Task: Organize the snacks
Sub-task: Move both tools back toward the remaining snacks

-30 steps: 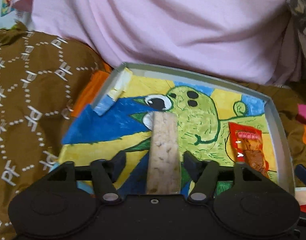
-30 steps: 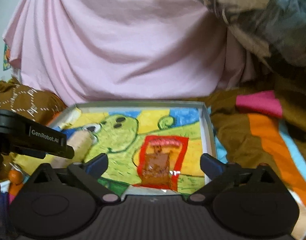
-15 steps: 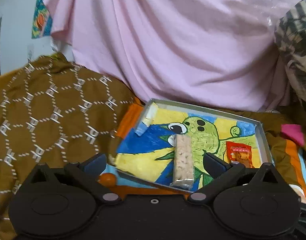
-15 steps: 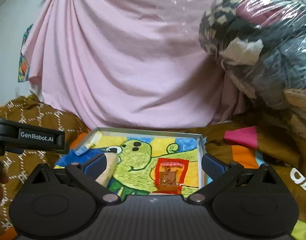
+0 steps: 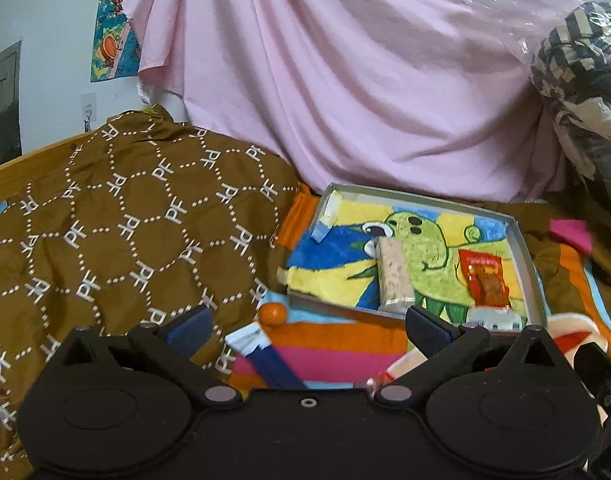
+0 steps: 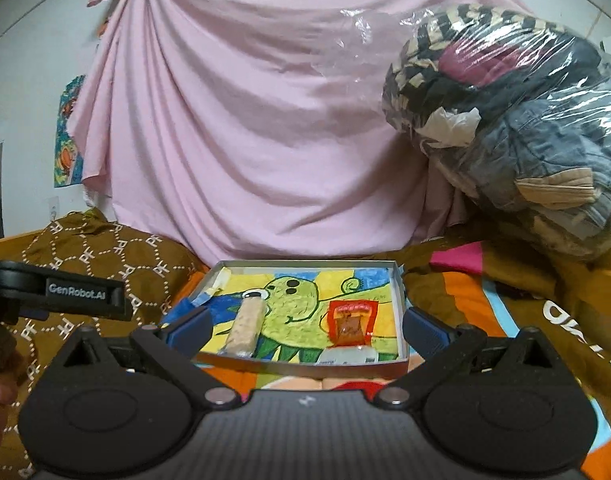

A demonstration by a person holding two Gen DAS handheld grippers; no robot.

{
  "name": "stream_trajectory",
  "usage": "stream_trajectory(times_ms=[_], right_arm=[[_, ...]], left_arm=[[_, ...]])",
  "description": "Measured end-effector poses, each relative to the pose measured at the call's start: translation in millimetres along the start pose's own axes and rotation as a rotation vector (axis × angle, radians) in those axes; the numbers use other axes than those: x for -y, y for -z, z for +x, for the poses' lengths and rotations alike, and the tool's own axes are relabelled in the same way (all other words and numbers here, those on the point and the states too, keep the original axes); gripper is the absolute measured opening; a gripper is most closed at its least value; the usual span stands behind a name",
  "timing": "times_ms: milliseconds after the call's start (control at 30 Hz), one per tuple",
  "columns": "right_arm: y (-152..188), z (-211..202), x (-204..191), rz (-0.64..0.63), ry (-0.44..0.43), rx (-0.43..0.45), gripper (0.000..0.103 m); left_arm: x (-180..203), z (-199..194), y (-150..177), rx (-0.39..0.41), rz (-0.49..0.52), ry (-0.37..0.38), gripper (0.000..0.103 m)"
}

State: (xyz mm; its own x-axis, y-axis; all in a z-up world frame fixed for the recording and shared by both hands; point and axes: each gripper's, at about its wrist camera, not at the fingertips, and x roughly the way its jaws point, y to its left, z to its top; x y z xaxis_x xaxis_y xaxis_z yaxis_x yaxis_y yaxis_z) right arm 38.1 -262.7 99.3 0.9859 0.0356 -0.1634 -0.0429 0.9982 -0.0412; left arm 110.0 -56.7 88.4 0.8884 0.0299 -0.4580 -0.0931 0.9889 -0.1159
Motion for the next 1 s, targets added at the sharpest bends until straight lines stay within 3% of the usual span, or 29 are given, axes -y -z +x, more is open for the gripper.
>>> stream_trajectory(times_ms=[567, 1000], right_arm=[[43.4, -52.6, -29.6, -0.06, -0.025, -0.091, 0.103], [63.4, -44.2, -37.4, -0.066, -0.042, -0.235, 0.103]], left_arm=[[-19.8, -31.3, 59.2, -0.051, 0.112, 0.007, 0.102], [-30.4, -18.7, 86.3, -0.11, 0.193, -0.008, 0.102]])
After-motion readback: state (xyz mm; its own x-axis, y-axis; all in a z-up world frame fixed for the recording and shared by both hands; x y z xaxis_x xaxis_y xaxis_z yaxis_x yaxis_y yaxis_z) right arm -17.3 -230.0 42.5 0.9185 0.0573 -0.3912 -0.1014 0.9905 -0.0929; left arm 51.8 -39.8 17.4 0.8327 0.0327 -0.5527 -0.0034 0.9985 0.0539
